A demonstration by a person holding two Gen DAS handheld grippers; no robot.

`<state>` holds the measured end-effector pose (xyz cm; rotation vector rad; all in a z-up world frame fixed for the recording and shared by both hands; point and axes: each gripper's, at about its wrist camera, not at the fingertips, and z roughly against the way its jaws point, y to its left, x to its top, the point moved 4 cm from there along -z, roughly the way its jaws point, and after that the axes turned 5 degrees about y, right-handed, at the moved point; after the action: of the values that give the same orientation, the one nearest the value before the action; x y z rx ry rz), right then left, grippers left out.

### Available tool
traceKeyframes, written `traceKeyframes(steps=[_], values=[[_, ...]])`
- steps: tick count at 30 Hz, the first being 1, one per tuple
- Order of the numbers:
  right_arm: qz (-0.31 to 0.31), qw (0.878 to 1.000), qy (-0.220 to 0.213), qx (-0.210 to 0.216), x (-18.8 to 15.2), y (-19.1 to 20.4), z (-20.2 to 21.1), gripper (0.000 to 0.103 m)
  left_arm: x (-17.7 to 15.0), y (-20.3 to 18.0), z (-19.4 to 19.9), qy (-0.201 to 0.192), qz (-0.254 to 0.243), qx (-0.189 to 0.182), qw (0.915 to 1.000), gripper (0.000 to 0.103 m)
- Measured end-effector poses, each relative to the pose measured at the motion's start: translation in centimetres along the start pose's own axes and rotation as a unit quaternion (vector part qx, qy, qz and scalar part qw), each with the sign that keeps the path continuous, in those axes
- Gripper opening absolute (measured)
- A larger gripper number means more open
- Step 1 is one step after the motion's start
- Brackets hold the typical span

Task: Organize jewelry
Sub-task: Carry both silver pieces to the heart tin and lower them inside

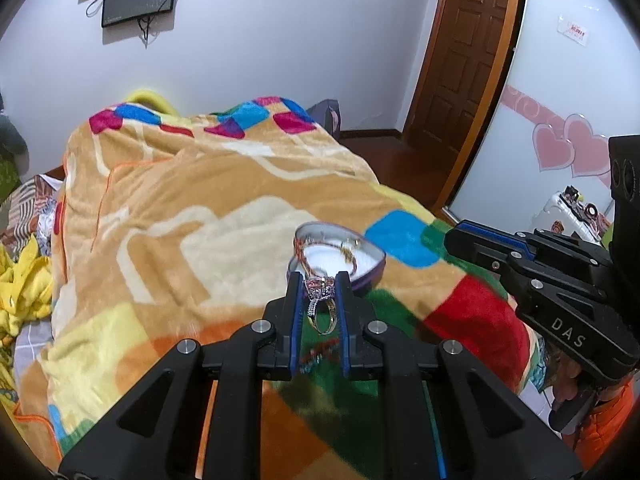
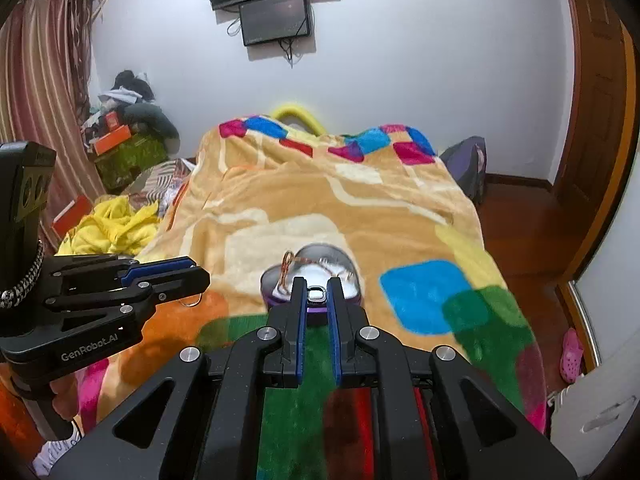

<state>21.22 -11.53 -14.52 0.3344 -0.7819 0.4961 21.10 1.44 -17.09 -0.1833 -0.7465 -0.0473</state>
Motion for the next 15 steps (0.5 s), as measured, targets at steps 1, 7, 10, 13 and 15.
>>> traceKeyframes(steps=[1,7,10,13,15], values=[[0.000,1.000,-0.003,0.000,0.2,-0.1,0.0,0.009,0.3,0.0,0.0,-0.003,-0.001,0.001,1.0000,0.014],[-0.008,1.000,-0.019,0.003,1.4,-0.5,-0.3,0.009,1.8,0.5,-0.6,-0.013,-0.003,0.000,0.9999,0.014],[-0.012,1.000,-0.022,0.007,1.9,-0.8,-0.7,0.009,2.3,0.6,-1.2,-0.014,-0.001,-0.004,0.9999,0.014],[-0.011,1.000,-0.018,0.009,2.1,-0.9,-1.6,0.009,2.6,0.7,-2.1,-0.010,0.000,-0.009,0.9999,0.014],[-0.011,1.000,-0.013,0.011,2.1,-0.9,-2.1,0.009,2.6,0.8,-2.7,-0.008,0.000,-0.011,0.9999,0.014]])
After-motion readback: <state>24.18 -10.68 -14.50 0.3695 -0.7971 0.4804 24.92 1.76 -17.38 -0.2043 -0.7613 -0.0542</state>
